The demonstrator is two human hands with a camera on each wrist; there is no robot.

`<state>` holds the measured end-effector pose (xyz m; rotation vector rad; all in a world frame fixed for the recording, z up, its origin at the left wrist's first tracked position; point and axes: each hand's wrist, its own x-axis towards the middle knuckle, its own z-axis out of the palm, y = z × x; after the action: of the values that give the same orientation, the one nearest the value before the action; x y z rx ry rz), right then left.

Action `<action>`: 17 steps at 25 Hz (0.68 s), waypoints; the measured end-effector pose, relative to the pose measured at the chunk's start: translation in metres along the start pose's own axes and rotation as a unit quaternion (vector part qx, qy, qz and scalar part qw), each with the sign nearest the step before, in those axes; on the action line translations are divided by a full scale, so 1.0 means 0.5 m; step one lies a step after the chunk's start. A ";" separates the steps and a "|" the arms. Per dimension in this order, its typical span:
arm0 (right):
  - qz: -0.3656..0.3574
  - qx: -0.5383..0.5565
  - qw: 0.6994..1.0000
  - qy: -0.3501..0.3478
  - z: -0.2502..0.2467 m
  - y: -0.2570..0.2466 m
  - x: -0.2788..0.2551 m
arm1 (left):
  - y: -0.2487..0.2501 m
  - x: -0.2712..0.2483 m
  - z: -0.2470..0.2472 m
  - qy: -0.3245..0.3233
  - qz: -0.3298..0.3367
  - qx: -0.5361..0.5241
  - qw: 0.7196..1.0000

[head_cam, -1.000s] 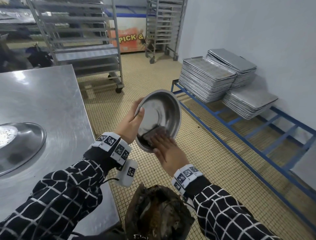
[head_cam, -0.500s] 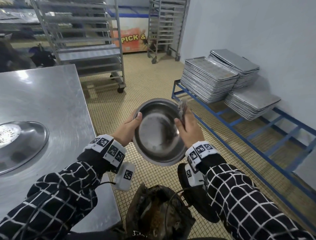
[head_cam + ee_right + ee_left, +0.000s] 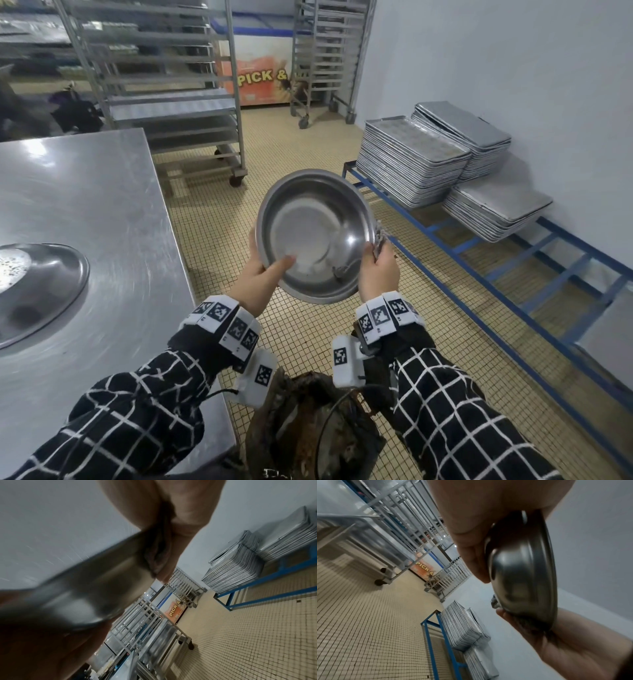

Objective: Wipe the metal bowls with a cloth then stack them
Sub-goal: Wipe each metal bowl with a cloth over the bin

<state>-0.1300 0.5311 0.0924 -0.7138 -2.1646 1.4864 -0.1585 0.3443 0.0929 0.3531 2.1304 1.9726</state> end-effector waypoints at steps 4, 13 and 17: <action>0.016 -0.001 0.999 -0.046 -0.007 0.007 -0.023 | 0.007 -0.004 -0.008 0.073 -0.048 -0.042 0.995; -0.236 -0.122 0.930 -0.252 0.076 0.025 -0.134 | -0.009 0.010 -0.030 0.016 -0.052 0.035 0.998; -0.324 -0.190 0.869 -0.321 0.086 0.064 -0.155 | 0.029 0.014 -0.038 0.002 -0.010 0.007 1.000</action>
<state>-0.0894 0.4612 0.0438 0.4879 -2.8162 1.0044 -0.1707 0.3294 0.1087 0.3289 2.1412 1.9501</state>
